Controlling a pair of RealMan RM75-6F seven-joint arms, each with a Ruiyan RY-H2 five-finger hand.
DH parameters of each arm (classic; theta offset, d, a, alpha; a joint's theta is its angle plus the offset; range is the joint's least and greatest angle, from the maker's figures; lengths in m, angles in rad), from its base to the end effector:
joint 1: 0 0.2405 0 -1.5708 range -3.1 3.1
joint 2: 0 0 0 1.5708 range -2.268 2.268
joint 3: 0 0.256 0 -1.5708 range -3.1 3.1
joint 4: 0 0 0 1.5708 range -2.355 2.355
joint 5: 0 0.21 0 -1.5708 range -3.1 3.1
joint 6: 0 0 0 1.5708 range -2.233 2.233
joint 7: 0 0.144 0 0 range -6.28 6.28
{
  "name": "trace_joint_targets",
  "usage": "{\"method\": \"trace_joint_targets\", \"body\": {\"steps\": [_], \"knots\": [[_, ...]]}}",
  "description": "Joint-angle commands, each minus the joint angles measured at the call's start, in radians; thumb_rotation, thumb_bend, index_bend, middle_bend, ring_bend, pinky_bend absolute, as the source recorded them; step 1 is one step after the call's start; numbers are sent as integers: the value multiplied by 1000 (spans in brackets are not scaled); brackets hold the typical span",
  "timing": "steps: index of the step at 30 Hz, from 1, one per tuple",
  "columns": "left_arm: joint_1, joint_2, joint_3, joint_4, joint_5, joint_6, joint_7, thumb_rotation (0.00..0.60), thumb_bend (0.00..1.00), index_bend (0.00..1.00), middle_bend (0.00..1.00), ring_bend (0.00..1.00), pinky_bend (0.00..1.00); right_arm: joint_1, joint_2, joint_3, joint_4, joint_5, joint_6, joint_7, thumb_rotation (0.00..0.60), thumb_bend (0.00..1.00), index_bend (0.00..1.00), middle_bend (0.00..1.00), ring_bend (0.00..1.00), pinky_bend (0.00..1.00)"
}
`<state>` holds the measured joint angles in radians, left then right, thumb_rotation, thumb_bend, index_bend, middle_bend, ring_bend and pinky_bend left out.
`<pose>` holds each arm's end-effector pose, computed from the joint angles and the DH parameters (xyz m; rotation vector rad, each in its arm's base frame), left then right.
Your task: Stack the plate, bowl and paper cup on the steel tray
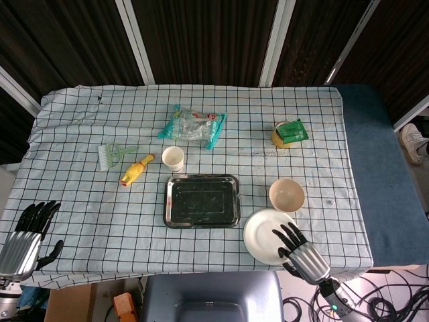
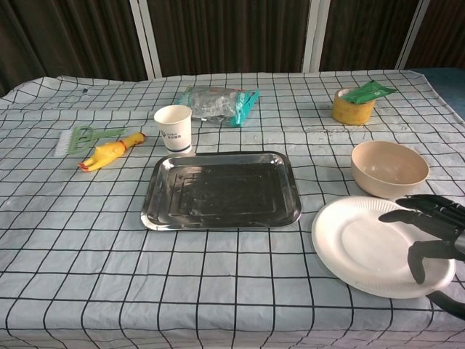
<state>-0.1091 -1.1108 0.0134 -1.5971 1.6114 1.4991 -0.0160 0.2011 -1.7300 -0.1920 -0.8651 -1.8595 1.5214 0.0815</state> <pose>-0.3003 0.1743 0.1501 -1.5225 -0.8739 -0.9423 -0.3007 -0.1621 -0.0293 1.9783 -0.7218 1.0467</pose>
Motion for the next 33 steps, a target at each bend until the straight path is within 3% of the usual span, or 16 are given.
{"method": "trace_joint_targets", "body": {"steps": [1,17,33], "knots": [[0,0,0,0,0,-1,0,600,402,0,59,26,45,0,-2,2,2,1,3,0,600,403,623,128,0,0],[2,0,0,-1,3,5,-1,600,402,0,59,27,45,6,-1,68,-27,-32,203,-9,600,409,775,210,0,13],[3,0,1,-1,6,6,-5,600,402,0,59,32,46,60,57,139,-168,-80,307,-74,600,407,798,229,0,36]]}}
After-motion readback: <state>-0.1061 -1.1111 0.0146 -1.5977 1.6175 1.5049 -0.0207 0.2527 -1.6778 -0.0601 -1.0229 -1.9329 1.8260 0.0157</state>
